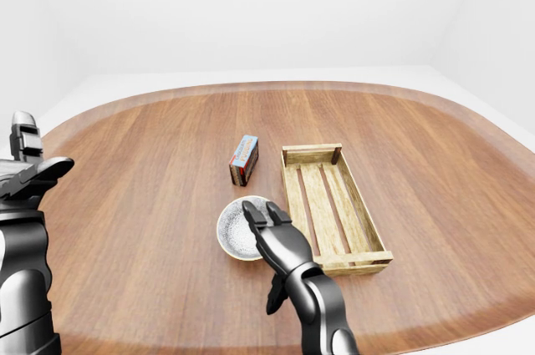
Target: Pick up the bowl on the left and put it in the tray.
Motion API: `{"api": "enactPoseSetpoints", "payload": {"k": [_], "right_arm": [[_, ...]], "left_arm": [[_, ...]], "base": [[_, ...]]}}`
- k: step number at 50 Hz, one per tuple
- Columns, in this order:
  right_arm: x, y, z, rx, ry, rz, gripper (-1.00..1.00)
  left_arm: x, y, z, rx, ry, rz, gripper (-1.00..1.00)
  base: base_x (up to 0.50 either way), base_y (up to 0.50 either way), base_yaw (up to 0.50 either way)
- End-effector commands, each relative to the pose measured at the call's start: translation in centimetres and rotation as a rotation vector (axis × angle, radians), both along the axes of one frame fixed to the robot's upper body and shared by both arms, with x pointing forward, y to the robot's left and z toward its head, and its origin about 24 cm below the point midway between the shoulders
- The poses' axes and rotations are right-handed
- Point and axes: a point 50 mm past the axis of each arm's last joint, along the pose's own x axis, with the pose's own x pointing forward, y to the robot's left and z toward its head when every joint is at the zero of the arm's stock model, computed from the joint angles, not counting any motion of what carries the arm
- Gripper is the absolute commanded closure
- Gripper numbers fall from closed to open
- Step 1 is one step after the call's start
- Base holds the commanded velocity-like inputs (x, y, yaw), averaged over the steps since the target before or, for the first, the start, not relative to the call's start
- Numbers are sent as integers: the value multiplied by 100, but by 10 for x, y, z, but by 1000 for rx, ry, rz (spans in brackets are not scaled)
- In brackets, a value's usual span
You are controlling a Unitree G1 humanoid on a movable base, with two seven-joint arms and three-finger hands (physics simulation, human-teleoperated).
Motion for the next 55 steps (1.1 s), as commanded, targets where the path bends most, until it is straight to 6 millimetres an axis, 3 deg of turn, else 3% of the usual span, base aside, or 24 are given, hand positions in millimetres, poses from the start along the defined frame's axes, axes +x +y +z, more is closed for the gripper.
{"api": "enactPoseSetpoints", "payload": {"k": [1, 55], "right_arm": [[1, 1, -5, -23, 22, 5, -100], [10, 12, -30, -67, 99, 25, -100]], "left_arm": [[0, 0, 0, -1, -1, 0, -100], [0, 3, 2, -9, -5, 4, -100]], "base": [[0, 0, 0], [0, 0, 0]]}}
